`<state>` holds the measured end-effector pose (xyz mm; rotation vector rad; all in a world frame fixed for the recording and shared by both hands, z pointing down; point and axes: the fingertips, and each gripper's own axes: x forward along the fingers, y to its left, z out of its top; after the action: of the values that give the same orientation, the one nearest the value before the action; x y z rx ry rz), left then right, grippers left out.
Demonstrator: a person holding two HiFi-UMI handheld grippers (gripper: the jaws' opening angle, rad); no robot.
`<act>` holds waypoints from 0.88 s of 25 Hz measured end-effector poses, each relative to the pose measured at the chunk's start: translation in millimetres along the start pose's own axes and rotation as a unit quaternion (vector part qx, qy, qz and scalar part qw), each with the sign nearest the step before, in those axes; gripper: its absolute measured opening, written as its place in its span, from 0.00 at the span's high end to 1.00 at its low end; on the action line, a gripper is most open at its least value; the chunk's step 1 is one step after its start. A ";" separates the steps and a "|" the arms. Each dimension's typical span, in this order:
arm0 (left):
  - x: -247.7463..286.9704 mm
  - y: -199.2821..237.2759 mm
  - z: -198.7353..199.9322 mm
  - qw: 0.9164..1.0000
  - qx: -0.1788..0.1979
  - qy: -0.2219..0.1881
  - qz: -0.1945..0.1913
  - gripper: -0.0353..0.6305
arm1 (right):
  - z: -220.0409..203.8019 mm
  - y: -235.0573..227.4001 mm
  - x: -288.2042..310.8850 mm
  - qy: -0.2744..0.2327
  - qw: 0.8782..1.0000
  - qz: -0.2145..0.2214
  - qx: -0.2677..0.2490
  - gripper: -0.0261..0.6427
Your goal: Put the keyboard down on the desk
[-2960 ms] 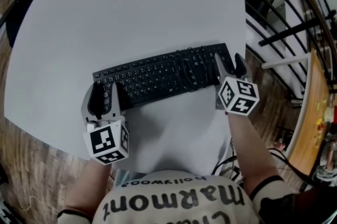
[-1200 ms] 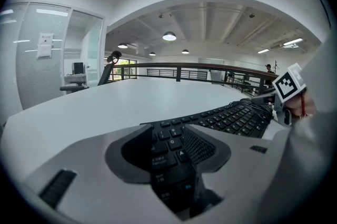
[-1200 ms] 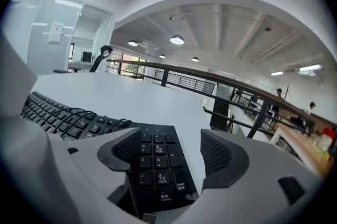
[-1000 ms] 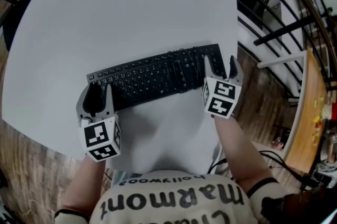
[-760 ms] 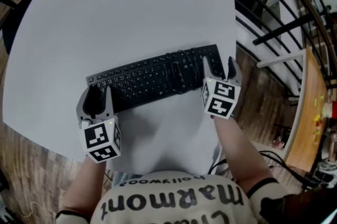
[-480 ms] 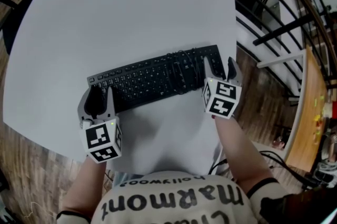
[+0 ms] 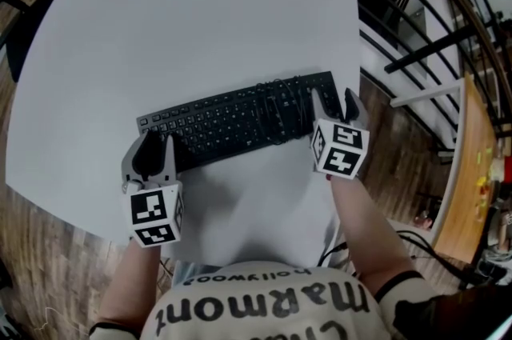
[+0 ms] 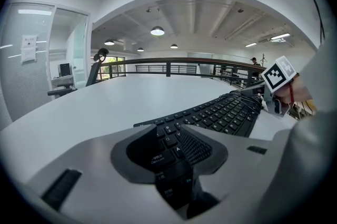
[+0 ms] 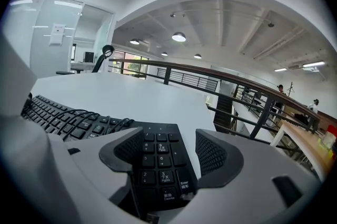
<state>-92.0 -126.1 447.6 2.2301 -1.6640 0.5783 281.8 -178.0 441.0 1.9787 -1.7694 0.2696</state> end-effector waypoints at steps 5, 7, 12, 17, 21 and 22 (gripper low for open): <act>-14.1 6.8 7.0 0.999 -0.041 -0.002 -0.009 0.90 | -3.7 1.5 0.7 0.002 1.000 0.003 0.009 0.49; -22.9 -3.1 18.4 0.994 -0.086 -0.017 -0.057 0.92 | -5.4 1.0 0.3 0.002 1.000 0.005 0.010 0.49; -32.3 -36.1 28.0 0.979 -0.126 0.019 -0.160 0.94 | -6.6 3.4 1.4 0.012 1.000 0.003 0.010 0.53; -44.1 -63.7 20.5 0.965 -0.120 0.080 -0.219 0.94 | -6.8 8.5 -0.3 0.018 1.000 0.003 -0.006 0.58; -54.6 -79.2 20.4 0.960 -0.074 0.073 -0.259 0.94 | -8.2 15.7 -0.2 0.028 0.999 0.014 -0.014 0.68; -56.4 -82.2 20.3 0.960 -0.057 0.069 -0.264 0.94 | -7.9 17.9 0.3 0.032 0.999 0.016 -0.019 0.70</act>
<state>-24.4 -64.8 402.6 2.3467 -0.9441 0.4686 265.6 -175.7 451.8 1.8947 -1.7553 0.3031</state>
